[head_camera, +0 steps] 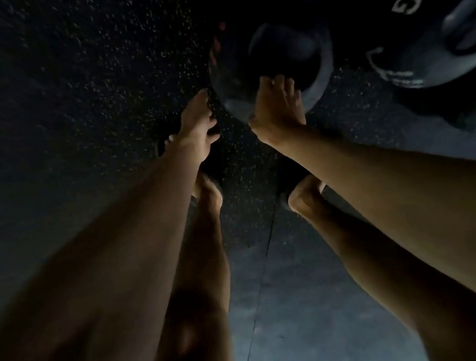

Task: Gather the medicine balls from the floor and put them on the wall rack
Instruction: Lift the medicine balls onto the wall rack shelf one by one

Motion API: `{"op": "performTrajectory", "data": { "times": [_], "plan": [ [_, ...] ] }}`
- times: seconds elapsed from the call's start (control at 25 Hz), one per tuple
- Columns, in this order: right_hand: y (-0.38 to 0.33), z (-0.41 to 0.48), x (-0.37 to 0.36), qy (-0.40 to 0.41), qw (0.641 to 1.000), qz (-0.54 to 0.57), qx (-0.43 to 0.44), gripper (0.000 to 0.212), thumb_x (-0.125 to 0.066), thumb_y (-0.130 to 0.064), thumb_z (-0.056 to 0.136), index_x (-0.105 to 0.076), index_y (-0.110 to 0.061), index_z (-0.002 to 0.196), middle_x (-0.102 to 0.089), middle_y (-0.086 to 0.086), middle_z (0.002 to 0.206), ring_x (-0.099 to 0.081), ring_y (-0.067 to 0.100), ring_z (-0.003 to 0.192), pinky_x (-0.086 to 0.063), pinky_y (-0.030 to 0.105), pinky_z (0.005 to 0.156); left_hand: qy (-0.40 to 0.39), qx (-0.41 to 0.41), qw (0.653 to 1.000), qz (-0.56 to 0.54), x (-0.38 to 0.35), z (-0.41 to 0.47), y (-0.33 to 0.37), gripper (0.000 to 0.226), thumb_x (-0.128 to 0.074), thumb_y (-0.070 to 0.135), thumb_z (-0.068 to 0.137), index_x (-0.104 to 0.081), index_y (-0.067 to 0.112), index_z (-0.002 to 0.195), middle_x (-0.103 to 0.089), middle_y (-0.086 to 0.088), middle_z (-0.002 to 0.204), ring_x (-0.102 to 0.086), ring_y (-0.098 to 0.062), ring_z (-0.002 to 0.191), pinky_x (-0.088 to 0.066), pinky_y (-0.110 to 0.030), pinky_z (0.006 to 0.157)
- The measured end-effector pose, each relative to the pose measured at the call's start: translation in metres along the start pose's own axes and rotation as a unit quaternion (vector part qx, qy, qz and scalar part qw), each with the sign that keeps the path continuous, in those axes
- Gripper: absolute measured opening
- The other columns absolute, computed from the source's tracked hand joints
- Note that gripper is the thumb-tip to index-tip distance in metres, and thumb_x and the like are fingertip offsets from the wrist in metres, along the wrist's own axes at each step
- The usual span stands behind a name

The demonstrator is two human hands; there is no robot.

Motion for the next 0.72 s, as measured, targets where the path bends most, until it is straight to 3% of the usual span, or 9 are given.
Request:
{"op": "performTrajectory", "data": {
  "times": [0.16,0.32,0.4,0.52,0.6,0.72],
  "plan": [
    [0.002,0.036,-0.022,0.041,0.999,-0.009,0.015,0.058,-0.062,-0.037,0.093,-0.043,-0.004,0.137,-0.065,0.016,0.126,-0.060,0.032,0.120,-0.038,0.041,0.107,0.003,0.012,0.996,-0.092,-0.019,0.070,-0.009,0.057,-0.036,0.052,0.102,-0.031,0.026,0.153,-0.034,-0.007,0.158,-0.035,-0.030,0.143,-0.031,-0.052,0.116],
    [-0.001,0.040,-0.002,0.050,0.999,0.003,-0.012,0.054,-0.071,-0.043,0.086,-0.055,-0.009,0.125,-0.069,0.010,0.119,-0.066,0.027,0.111,-0.048,0.036,0.092,0.001,-0.001,0.997,-0.074,-0.028,0.072,-0.015,0.055,-0.042,0.052,0.100,-0.032,0.035,0.152,-0.038,0.003,0.155,-0.044,-0.023,0.133,-0.041,-0.045,0.099],
    [-0.008,0.046,0.020,0.051,0.999,0.011,-0.015,0.047,-0.073,-0.041,0.082,-0.062,-0.013,0.118,-0.071,0.006,0.111,-0.067,0.024,0.102,-0.049,0.034,0.083,0.022,-0.024,0.998,-0.050,-0.018,0.063,-0.011,0.059,-0.045,0.055,0.097,-0.031,0.038,0.152,-0.036,0.006,0.156,-0.043,-0.022,0.135,-0.040,-0.045,0.106],
    [-0.012,0.058,0.038,-0.006,0.997,0.061,-0.037,0.027,-0.071,-0.037,0.075,-0.066,-0.014,0.087,-0.071,-0.002,0.081,-0.066,0.017,0.074,-0.051,0.028,0.067,0.067,-0.074,0.995,-0.029,-0.003,0.041,-0.001,0.071,-0.050,0.065,0.091,-0.031,0.035,0.153,-0.036,0.003,0.156,-0.039,-0.020,0.140,-0.034,-0.037,0.114],
    [-0.011,0.059,0.027,-0.079,0.981,0.163,-0.063,0.020,-0.070,-0.030,0.069,-0.069,-0.011,0.076,-0.071,-0.003,0.065,-0.070,0.013,0.059,-0.056,0.030,0.059,0.131,-0.092,0.987,0.003,0.010,0.029,-0.002,0.080,-0.051,0.076,0.082,-0.036,0.036,0.150,-0.042,0.000,0.152,-0.040,-0.021,0.138,-0.031,-0.032,0.113],
    [0.001,0.048,0.001,-0.154,0.924,0.337,-0.090,0.006,-0.067,-0.007,0.071,-0.062,-0.006,0.070,-0.061,-0.002,0.055,-0.057,0.006,0.042,-0.049,0.024,0.045,0.218,-0.087,0.964,0.122,0.019,0.019,-0.003,0.085,-0.050,0.085,0.073,-0.040,0.040,0.144,-0.042,-0.010,0.145,-0.038,-0.033,0.136,-0.032,-0.057,0.112]
  ]
}}
Point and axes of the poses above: each hand's wrist, its own z-axis towards the middle knuckle, its own x-axis out of the back of the hand, y = z × x, the point moved 4 cm from there along z, towards the middle knuckle
